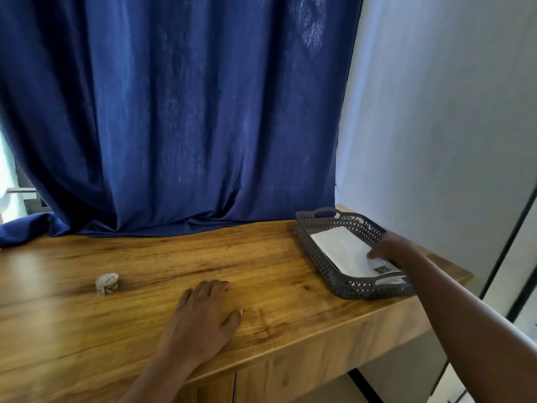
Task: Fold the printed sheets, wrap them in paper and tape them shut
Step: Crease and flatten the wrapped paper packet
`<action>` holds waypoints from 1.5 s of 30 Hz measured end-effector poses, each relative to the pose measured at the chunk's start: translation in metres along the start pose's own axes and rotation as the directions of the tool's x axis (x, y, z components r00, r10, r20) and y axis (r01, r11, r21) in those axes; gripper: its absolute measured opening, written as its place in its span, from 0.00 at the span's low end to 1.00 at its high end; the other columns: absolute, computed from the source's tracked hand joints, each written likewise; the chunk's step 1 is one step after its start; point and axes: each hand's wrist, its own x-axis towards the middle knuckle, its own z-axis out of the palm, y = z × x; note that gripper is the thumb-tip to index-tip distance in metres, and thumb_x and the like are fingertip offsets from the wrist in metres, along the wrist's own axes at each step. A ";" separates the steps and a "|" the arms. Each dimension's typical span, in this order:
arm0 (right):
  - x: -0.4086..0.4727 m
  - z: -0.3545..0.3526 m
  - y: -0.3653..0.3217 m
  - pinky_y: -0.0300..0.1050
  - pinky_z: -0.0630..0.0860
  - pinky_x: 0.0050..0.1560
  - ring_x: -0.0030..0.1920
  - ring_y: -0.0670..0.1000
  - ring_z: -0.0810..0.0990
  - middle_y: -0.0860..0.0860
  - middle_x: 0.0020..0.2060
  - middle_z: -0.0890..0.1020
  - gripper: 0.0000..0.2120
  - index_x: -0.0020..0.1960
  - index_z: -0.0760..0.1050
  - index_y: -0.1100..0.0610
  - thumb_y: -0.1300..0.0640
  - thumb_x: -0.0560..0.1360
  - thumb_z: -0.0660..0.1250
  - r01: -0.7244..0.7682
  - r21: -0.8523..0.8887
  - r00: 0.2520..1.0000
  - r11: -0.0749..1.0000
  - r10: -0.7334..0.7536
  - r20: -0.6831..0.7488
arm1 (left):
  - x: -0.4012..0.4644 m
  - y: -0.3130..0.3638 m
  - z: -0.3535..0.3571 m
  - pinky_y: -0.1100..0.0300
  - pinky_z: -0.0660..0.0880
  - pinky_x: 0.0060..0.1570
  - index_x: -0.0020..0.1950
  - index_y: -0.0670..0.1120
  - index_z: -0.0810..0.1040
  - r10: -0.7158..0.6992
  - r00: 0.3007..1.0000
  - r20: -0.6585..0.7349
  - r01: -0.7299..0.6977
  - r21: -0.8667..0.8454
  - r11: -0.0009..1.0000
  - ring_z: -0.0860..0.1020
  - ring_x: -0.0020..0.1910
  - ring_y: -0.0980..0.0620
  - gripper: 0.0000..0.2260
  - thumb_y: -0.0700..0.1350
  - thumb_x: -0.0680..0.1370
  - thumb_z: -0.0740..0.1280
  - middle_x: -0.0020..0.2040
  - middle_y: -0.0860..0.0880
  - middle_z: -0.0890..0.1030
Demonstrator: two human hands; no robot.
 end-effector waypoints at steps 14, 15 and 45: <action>-0.141 0.048 -0.130 0.44 0.72 0.62 0.60 0.43 0.76 0.42 0.58 0.79 0.12 0.61 0.79 0.47 0.50 0.78 0.69 0.746 0.190 0.666 0.638 -0.714 -0.214 | 0.000 -0.008 0.005 0.56 0.65 0.73 0.75 0.57 0.67 0.003 1.000 -0.019 -0.005 -0.101 0.995 0.69 0.73 0.53 0.25 0.64 0.80 0.63 0.72 0.57 0.72; -0.154 0.065 -0.145 0.43 0.72 0.62 0.60 0.43 0.76 0.42 0.59 0.79 0.12 0.62 0.78 0.46 0.49 0.78 0.69 0.759 0.220 0.647 0.613 -0.748 -0.150 | -0.002 -0.009 0.002 0.57 0.68 0.70 0.74 0.58 0.68 -0.015 1.000 -0.027 0.010 -0.170 0.985 0.71 0.70 0.54 0.25 0.63 0.79 0.66 0.70 0.58 0.73; -0.249 0.229 -0.359 0.45 0.78 0.48 0.52 0.43 0.80 0.38 0.54 0.81 0.15 0.60 0.76 0.39 0.38 0.75 0.66 0.716 0.440 0.629 0.542 -0.774 -0.071 | -0.082 -0.319 -0.147 0.54 0.79 0.48 0.62 0.51 0.81 -0.626 0.669 -0.401 0.661 -0.065 0.748 0.79 0.51 0.52 0.16 0.56 0.78 0.71 0.54 0.51 0.82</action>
